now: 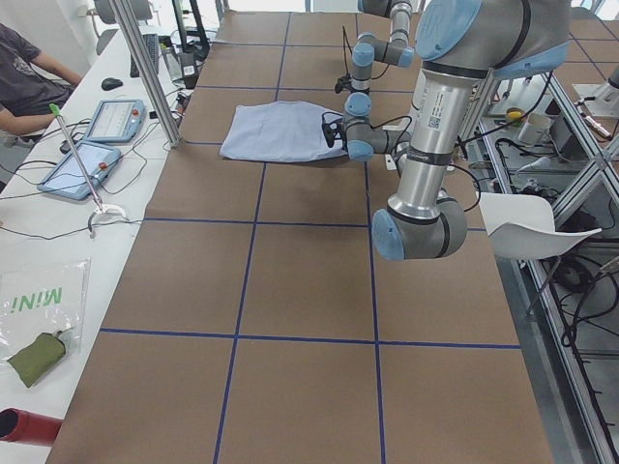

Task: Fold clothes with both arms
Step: 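Grasp the near corners of the shirt with both grippers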

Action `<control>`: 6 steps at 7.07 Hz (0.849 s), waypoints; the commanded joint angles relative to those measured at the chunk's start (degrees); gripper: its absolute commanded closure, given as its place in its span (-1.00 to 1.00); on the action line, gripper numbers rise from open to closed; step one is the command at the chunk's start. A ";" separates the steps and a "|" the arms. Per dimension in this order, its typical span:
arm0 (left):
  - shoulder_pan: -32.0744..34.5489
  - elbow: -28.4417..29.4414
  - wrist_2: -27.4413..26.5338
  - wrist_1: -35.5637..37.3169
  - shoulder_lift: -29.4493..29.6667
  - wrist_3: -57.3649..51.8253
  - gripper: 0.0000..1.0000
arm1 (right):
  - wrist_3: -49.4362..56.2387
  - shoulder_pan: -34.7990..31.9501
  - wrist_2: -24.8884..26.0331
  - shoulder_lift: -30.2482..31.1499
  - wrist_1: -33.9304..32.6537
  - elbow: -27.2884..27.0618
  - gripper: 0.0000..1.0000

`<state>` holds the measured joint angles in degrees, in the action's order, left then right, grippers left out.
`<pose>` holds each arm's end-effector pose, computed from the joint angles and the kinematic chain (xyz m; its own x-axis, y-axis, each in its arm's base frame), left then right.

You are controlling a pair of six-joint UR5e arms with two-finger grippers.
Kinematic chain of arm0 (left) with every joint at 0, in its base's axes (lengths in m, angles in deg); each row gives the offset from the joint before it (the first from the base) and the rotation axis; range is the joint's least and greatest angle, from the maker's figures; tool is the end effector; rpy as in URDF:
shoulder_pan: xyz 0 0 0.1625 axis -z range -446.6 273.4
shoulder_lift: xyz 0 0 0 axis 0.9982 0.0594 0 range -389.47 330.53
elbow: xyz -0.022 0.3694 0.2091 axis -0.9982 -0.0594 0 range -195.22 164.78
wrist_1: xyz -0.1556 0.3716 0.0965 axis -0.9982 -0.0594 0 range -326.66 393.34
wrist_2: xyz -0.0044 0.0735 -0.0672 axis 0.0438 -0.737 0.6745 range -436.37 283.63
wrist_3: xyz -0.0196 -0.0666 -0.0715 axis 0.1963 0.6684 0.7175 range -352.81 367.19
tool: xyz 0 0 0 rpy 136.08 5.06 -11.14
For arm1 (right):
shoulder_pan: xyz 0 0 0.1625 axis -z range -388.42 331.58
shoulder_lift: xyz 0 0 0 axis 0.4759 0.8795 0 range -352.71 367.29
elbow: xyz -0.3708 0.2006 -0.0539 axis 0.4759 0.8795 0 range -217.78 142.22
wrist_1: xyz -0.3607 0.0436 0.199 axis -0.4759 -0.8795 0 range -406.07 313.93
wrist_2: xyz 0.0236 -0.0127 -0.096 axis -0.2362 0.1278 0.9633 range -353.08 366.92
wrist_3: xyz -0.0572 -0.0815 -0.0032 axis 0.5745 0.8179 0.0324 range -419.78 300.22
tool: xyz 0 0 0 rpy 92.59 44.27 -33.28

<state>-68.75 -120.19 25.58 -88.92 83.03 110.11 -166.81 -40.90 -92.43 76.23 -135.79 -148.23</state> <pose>0.5366 -0.2911 0.2569 0.2959 -0.3250 -0.8982 0.1858 0.9420 -0.2796 -0.5470 -0.2411 0.3061 0.6644 0.4433 0.6017 -0.3162 0.8962 -0.3111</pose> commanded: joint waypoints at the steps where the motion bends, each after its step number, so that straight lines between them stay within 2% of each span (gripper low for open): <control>1: 0.00 0.02 0.00 0.00 0.00 0.00 1.00 | -0.11 -0.52 0.21 -0.12 0.07 0.06 -1.00; 4: 0.00 0.02 0.00 0.00 0.00 0.00 1.00 | 0.24 -0.79 0.56 -0.21 1.02 0.15 -1.00; 6: 0.00 0.02 0.00 0.00 0.00 -0.09 1.00 | -1.60 -0.70 0.30 -0.12 5.76 3.04 -1.00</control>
<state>-68.75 -120.17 25.58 -88.92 83.03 110.09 -167.61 -41.63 -91.98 76.04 -132.73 -146.62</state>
